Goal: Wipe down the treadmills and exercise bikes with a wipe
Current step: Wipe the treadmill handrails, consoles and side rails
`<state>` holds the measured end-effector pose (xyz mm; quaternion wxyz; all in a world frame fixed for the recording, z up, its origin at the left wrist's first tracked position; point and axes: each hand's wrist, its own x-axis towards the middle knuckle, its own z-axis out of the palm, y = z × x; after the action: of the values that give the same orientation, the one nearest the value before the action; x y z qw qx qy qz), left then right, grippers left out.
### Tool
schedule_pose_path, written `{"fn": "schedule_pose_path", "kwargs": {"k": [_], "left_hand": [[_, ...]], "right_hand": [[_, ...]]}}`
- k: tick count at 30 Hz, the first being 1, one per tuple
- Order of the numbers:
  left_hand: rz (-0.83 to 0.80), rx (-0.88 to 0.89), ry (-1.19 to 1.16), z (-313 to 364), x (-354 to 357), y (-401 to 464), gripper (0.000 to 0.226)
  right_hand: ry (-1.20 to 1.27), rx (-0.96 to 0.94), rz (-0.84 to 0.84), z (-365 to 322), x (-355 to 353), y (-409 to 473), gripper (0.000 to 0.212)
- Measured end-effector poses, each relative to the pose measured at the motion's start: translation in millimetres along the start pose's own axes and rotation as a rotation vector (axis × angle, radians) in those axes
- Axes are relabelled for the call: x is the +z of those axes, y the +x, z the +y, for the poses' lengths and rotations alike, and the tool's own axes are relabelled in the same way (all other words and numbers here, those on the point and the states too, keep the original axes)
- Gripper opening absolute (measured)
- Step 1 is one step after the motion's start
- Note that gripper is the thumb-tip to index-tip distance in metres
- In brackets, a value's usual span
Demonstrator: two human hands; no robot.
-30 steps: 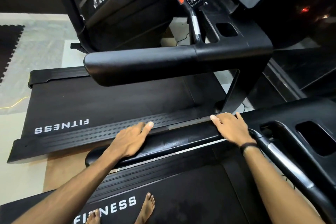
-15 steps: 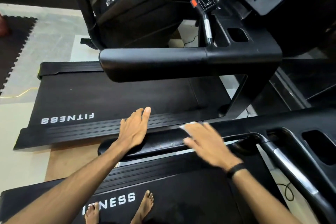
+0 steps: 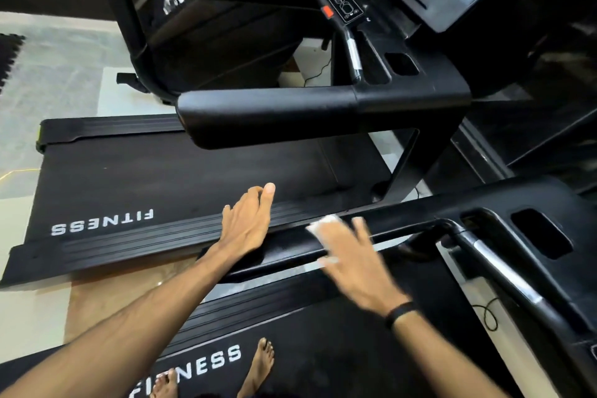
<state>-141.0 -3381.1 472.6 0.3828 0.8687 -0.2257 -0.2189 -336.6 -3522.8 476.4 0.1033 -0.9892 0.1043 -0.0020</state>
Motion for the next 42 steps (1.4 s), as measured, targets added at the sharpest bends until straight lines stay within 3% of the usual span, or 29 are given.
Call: {"fn": "schedule_pose_path", "kwargs": {"k": [3, 5, 7, 10, 12, 14, 16, 18, 21, 24, 27, 31, 36, 39, 42], "left_hand": [[-0.020, 0.027, 0.017, -2.8, -12.8, -6.4, 0.056], [-0.030, 0.036, 0.021, -7.4, -19.5, -10.7, 0.060], [-0.031, 0.037, 0.014, -16.9, -27.1, -14.1, 0.062], [-0.026, 0.013, -0.008, -33.2, -39.0, -17.4, 0.059], [-0.028, -0.014, -0.032, -42.3, -48.2, -17.9, 0.056], [-0.029, -0.053, -0.063, -48.4, -56.8, -18.5, 0.059], [-0.025, -0.070, -0.075, -56.1, -68.8, -19.7, 0.062], [-0.026, -0.071, -0.070, -65.1, -79.7, -21.4, 0.062], [-0.049, -0.064, -0.073, -78.1, -89.0, -26.1, 0.064], [-0.095, -0.050, -0.089, -86.5, -93.2, -35.5, 0.063], [-0.171, -0.020, -0.114, -90.5, -92.6, -44.1, 0.063], [-0.285, 0.059, -0.304, -93.1, -86.9, -46.7, 0.055], [-0.421, 0.107, -0.290, -92.6, -76.0, -46.8, 0.046], [-0.457, 0.024, -0.311, -101.4, -63.9, -38.7, 0.072], [-0.489, 0.088, -0.185, -88.0, -70.7, -44.5, 0.055]], "right_hand": [[-0.046, 0.478, 0.070, 89.3, -20.7, -24.4, 0.048], [-0.070, 0.640, 0.059, 99.1, -24.5, -20.5, 0.049], [-0.106, 0.615, 0.139, 57.5, -9.7, -0.3, 0.046], [-0.013, 0.379, 0.240, -59.7, 23.8, 29.9, 0.028], [0.099, 0.235, 0.216, -143.0, 44.5, 44.8, 0.031], [0.096, 0.085, 0.102, -194.5, 60.3, 54.1, 0.049], [0.074, -0.034, 0.020, -203.0, 56.9, 59.5, 0.055], [0.116, -0.105, 0.021, -175.2, 44.7, 56.6, 0.038], [0.008, 0.185, 0.093, -111.0, 34.1, 45.0, 0.041], [-0.041, 0.455, 0.129, -104.0, 42.0, 47.0, 0.049], [-0.007, 0.463, 0.249, -169.3, 61.1, 55.0, 0.041], [-0.053, 0.475, 0.298, -241.3, 100.3, 42.8, 0.067], [0.200, 0.659, 0.457, -262.3, 123.6, 42.9, 0.089], [0.586, 0.818, 0.557, -276.6, 129.6, 61.6, 0.099], [0.988, 1.065, 0.825, -254.9, 108.0, 93.5, 0.097]]}}
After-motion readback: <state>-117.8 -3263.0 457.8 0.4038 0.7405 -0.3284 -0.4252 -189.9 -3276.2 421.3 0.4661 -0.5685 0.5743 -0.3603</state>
